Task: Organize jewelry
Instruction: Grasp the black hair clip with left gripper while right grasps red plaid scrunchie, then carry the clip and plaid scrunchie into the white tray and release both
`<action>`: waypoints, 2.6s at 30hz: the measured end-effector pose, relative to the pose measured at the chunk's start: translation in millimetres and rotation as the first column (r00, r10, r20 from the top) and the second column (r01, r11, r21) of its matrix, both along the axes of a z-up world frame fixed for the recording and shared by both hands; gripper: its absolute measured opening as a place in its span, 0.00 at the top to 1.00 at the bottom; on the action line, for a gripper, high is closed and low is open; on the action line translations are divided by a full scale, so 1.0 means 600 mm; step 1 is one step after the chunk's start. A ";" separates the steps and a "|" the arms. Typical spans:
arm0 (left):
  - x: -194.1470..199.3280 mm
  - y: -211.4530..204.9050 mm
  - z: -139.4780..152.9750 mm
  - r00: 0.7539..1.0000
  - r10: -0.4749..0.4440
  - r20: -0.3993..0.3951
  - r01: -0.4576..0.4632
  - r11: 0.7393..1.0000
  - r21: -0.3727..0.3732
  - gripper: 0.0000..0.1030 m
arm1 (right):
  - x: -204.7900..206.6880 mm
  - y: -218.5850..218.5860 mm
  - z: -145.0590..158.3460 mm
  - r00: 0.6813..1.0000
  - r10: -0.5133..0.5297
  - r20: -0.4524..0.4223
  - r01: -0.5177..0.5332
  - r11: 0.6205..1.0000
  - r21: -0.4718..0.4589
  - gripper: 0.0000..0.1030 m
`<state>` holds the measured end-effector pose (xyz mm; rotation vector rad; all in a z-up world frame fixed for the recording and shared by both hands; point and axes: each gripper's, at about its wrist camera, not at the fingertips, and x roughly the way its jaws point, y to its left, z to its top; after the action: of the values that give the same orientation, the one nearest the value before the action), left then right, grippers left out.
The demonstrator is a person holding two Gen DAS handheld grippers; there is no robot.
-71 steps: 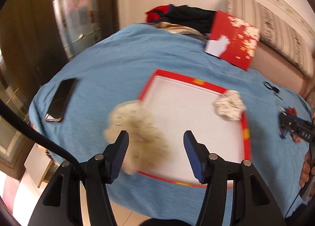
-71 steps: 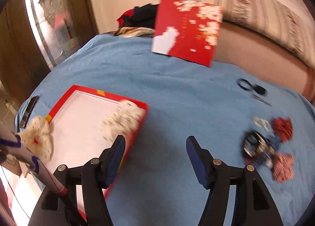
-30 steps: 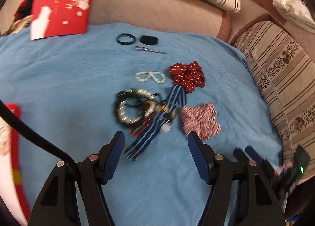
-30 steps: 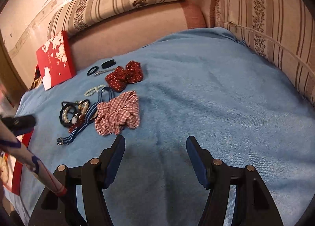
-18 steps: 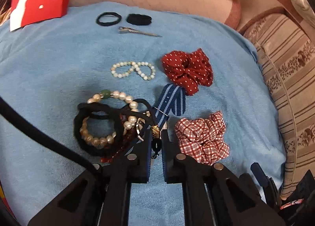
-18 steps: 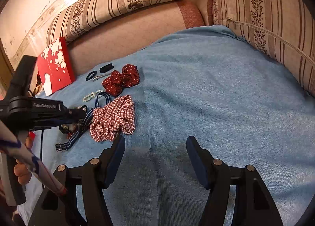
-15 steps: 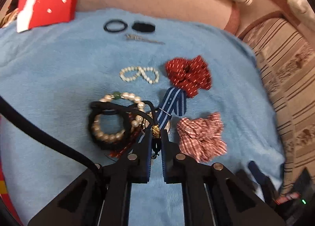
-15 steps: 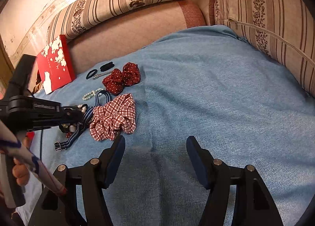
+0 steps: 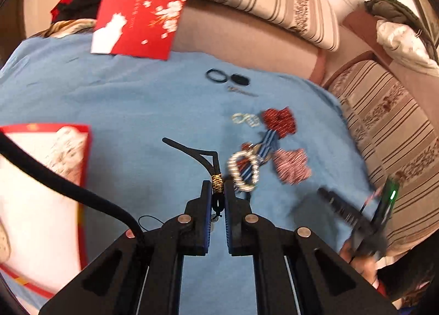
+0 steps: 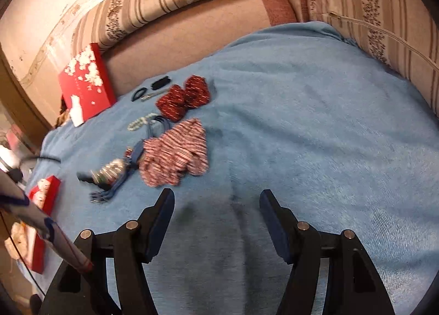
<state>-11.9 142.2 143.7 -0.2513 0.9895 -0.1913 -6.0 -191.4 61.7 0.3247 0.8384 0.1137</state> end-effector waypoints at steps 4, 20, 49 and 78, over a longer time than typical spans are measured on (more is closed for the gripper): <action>-0.023 0.020 -0.032 0.999 0.028 -0.015 -0.027 0.998 0.057 0.92 | 0.045 0.043 0.016 0.998 0.060 -0.003 -0.061 0.998 -0.024 0.33; -0.106 0.044 -0.017 0.998 0.049 0.026 -0.051 0.995 0.086 0.92 | 0.045 0.078 0.015 0.992 0.077 -0.096 -0.082 0.996 -0.046 0.87; -0.282 0.090 0.068 0.962 0.180 0.207 -0.239 0.921 0.309 0.92 | -0.197 0.282 0.225 0.929 0.350 0.121 -0.335 0.934 -0.125 0.87; -0.043 0.486 -0.005 0.912 0.411 0.018 -0.407 0.895 0.181 0.92 | -0.093 0.665 0.148 0.763 0.646 -0.017 -0.644 0.758 -0.104 0.87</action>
<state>-37.5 433.7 140.5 -0.2898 0.9460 0.2873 -61.9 207.4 150.3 -0.0837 0.9053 0.7229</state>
